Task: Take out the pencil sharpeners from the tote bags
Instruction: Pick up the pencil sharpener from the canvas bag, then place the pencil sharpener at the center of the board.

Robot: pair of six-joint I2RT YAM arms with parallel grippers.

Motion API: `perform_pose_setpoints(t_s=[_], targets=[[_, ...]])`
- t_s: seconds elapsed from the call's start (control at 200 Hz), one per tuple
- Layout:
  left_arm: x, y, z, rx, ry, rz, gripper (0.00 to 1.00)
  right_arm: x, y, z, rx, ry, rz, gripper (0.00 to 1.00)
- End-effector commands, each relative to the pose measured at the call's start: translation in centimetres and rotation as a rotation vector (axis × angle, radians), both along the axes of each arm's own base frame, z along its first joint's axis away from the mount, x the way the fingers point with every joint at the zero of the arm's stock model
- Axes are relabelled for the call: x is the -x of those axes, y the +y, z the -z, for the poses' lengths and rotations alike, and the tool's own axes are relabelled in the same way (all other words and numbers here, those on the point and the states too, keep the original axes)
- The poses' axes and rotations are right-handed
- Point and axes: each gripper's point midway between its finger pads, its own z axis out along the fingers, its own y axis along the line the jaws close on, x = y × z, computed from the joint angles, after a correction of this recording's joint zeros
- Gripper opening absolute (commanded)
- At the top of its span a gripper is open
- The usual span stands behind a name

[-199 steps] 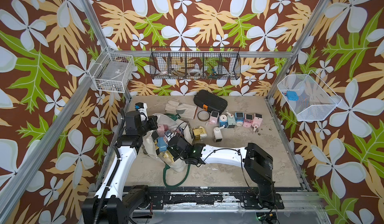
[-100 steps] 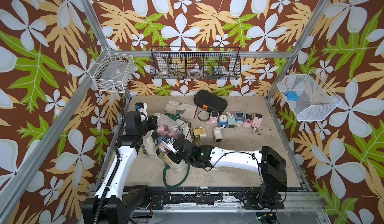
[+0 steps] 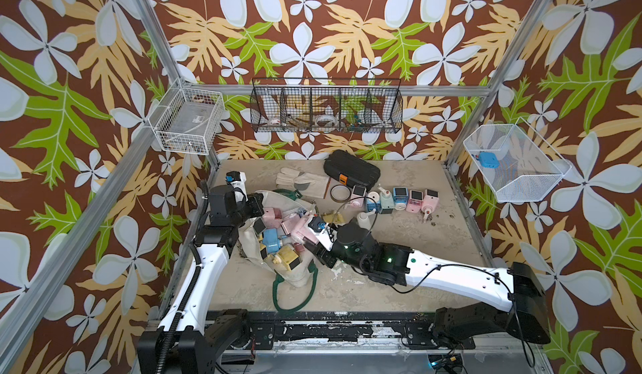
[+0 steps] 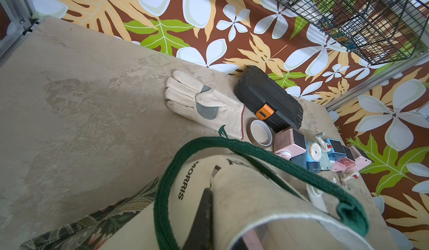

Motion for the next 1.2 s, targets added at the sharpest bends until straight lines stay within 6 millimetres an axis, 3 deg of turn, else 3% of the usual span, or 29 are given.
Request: perform_pose_setpoints(t_s=[0.0,0.215,0.58,0.796,1.196], targets=[[-0.6,-0.2,-2.5,0.016,-0.088,0.010,0.00,-3.0,-3.0,-1.3,-0.092,-0.008,0.105,0.41],[-0.5,-0.3,-2.5,0.016,-0.089,0.012,0.00,-9.7,-12.8,0.6,-0.197,0.086,0.438,0.41],[-0.5,-0.3,-2.4,0.019,-0.086,0.014,0.00,-13.6,-23.7,5.4,-0.206,0.169,0.842,0.41],[-0.5,-0.3,-2.5,0.019,-0.089,0.014,0.00,-13.6,-26.1,8.3,-0.133,0.190,0.956,0.43],[-0.5,-0.3,-2.5,0.019,-0.089,0.015,0.00,-12.6,-26.8,13.1,-0.070,0.281,0.978,0.44]])
